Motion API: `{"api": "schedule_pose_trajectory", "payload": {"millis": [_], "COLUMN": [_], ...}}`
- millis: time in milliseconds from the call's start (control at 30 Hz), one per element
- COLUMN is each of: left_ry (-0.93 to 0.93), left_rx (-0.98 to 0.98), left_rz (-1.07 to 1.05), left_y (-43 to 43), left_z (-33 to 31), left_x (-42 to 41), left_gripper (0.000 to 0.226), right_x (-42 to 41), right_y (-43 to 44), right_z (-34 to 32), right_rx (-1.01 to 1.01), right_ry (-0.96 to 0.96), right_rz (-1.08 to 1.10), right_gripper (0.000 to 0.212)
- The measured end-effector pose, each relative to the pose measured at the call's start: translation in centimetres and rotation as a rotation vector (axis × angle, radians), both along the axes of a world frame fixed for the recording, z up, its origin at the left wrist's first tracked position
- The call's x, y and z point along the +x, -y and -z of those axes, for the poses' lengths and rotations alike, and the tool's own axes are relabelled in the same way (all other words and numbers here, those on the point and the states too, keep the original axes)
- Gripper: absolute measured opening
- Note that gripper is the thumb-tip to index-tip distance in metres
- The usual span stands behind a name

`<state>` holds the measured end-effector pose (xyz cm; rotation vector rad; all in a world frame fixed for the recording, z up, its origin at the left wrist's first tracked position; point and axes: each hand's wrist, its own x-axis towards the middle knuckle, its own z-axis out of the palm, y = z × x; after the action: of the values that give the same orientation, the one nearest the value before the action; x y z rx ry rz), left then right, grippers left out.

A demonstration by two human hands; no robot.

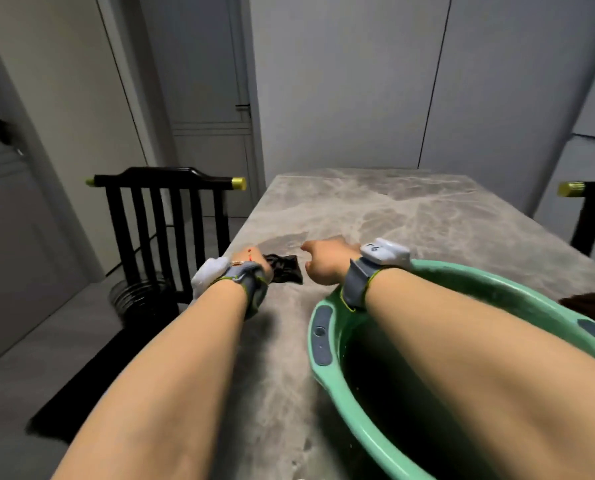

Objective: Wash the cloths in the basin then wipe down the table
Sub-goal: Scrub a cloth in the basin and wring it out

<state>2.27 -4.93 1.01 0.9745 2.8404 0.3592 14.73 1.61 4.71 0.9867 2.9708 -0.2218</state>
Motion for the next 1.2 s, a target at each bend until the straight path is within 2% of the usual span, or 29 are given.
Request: {"api": "schedule_pose_trajectory", "payload": {"millis": [67,133,200,267,333,433,567,667,767,867,967,1033,1100,1167,1200], "left_ry": [0.086,0.070,0.001,0.026,0.071,0.017,-0.048,-0.074,0.037,0.344,0.596,0.677,0.710,0.701,0.664], "left_rx": [-0.005,-0.027,0.017,0.014,-0.032,-0.089,-0.165,-0.215,-0.054,0.387,0.817,0.942,0.878,0.681,0.551], "left_rz": [-0.060,-0.061,-0.004,0.058,0.123,0.167,0.080,0.058,0.027,-0.187,-0.246,-0.122,0.046,0.213,0.281], "left_y": [-0.1,-1.3,-2.5,-4.7,-6.5,-7.1,-6.4,-4.9,-3.2,-1.5,-1.5,-1.9,-2.2,-2.6,-2.8], "left_z": [2.0,3.5,3.7,5.0,6.2,7.7,8.2,7.7,6.5,2.7,-1.5,-4.3,-6.1,-6.3,-6.0], "left_x": [-2.5,-3.2,-2.6,-3.0,-3.8,-4.3,-3.9,-2.6,-1.6,0.5,2.7,6.0,9.1,11.1,12.3], "left_gripper": [0.036,0.028,0.040,0.055,0.060,0.050,0.038,0.037,0.036,0.051,0.050,0.037,0.035,0.041,0.044], "right_x": [-2.9,-4.5,-4.8,-5.8,-6.3,-5.8,-5.3,-4.4,-3.4,-0.9,0.6,3.2,5.7,8.4,10.0], "right_y": [-0.7,-1.2,-1.6,-2.5,-4.0,-5.7,-5.9,-4.6,-3.4,-2.4,-2.4,-1.9,-2.1,-3.2,-4.1], "right_z": [1.1,1.2,0.7,1.3,2.2,3.5,4.2,3.9,3.1,1.6,0.5,-0.9,-1.5,-1.6,-1.2], "right_rx": [-0.056,-0.166,-0.213,-0.201,-0.165,-0.187,-0.216,-0.137,-0.029,-0.045,-0.288,-0.574,-0.911,-1.194,-1.268], "right_ry": [0.050,0.056,0.051,0.097,0.143,0.132,0.124,0.090,0.053,-0.139,-0.505,-0.725,-0.735,-0.631,-0.577], "right_rz": [0.005,0.007,-0.014,0.012,0.058,0.097,0.119,0.084,0.056,0.018,0.057,0.068,0.093,0.072,0.105], "right_gripper": [0.042,0.049,0.052,0.051,0.048,0.045,0.043,0.039,0.037,0.036,0.037,0.034,0.033,0.034,0.033]}}
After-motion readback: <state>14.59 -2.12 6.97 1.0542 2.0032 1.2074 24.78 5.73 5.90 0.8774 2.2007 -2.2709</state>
